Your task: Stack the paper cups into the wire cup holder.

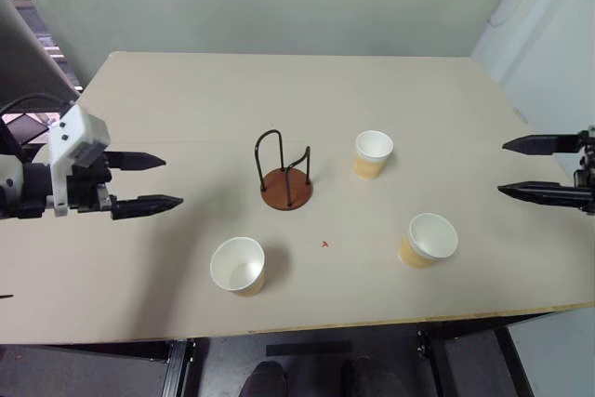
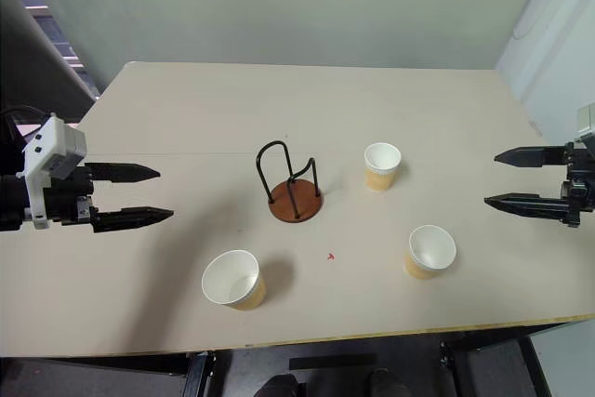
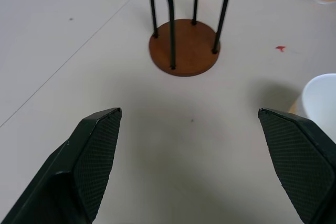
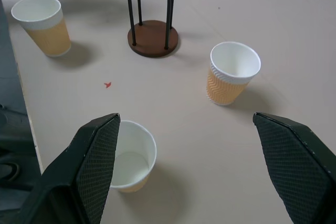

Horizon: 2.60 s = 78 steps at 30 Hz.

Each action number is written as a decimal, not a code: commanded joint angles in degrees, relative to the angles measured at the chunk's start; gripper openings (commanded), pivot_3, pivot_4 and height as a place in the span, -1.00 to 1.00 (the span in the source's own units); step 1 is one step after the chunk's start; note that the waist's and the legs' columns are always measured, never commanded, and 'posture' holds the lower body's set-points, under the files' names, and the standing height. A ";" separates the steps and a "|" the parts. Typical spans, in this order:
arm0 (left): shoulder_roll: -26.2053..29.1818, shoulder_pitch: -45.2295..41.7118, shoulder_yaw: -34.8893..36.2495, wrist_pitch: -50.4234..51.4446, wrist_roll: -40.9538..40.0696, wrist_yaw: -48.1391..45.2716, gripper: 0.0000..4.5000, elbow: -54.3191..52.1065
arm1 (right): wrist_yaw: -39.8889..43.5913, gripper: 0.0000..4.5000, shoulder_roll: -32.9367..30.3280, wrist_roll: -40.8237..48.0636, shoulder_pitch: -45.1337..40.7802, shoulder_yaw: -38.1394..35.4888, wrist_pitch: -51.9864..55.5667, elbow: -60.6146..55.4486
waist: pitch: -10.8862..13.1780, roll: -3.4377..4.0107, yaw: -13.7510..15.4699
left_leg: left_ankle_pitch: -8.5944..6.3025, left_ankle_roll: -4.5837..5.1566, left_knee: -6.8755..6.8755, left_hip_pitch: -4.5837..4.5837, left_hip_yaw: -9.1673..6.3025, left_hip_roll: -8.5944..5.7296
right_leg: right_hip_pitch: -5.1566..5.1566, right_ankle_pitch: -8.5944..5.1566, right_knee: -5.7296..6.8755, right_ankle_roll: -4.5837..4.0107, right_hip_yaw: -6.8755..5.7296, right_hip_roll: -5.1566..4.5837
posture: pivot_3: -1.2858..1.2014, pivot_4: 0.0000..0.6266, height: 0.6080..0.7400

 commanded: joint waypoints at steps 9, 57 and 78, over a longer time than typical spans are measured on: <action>-3.63 -8.73 -4.48 -2.09 2.67 3.05 0.98 2.82 | -0.84 0.83 -0.97 0.88 2.72 -5.04 0.46 -2.78 | -0.02 0.03 0.16 | 0.00 0.00 0.06 0.02 0.01 0.00 | 0.08 0.00 0.01 0.00 -0.05 -0.02 | 0.03 -0.52 1.00; -35.47 -31.22 -17.15 -0.27 14.06 21.92 -0.46 20.97 | -9.89 0.83 1.50 5.87 12.05 -14.46 6.57 -15.43 | -0.03 0.01 1.06 | -0.05 0.10 0.96 -0.15 0.25 -0.44 | 0.50 0.22 -0.14 0.63 -0.21 0.24 | 0.03 -0.52 1.00; -36.76 -28.50 -27.71 11.20 6.61 9.85 -0.99 -5.70 | -9.39 0.83 1.40 7.52 10.89 -11.98 7.15 -17.38 | -0.03 0.01 1.70 | -0.06 0.19 0.97 -0.13 0.28 -0.72 | 0.54 0.16 -0.13 0.78 -0.22 0.07 | 0.03 -0.52 1.00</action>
